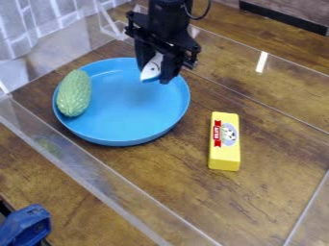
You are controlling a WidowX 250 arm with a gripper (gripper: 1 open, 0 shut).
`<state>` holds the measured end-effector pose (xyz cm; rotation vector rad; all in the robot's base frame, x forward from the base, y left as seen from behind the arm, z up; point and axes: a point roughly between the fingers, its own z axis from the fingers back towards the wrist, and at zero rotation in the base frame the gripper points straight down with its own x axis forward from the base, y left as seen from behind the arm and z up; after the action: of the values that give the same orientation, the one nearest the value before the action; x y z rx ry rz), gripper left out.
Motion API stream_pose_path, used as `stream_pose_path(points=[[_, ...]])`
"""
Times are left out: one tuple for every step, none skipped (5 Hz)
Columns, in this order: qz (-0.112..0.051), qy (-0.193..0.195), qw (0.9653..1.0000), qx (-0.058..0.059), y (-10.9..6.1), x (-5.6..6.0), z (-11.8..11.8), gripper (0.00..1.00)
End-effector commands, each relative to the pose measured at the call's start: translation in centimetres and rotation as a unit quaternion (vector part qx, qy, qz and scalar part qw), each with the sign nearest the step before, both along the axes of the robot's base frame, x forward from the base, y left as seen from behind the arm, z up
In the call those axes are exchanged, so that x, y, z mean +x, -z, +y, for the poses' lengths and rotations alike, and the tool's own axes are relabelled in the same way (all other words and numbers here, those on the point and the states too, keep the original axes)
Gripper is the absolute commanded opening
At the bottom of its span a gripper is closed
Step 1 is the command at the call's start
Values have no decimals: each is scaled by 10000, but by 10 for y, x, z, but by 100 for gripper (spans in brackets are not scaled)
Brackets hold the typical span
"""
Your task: Put the white object in the blue tray
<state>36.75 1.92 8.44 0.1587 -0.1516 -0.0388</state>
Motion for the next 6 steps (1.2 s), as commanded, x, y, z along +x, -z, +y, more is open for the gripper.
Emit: stream_pose_path(points=[[-315, -142, 9994, 67, -25, -1, 14, 0], [-262, -171, 9994, 109, -21, -2, 19, 0], [-230, -179, 9995, 136, -18, -3, 21, 0], [-206, -184, 9995, 158, -14, -4, 23, 100], [-258, -182, 9994, 112, -22, -3, 22, 100], [-316, -166, 9994, 36, -25, 2, 16, 100]])
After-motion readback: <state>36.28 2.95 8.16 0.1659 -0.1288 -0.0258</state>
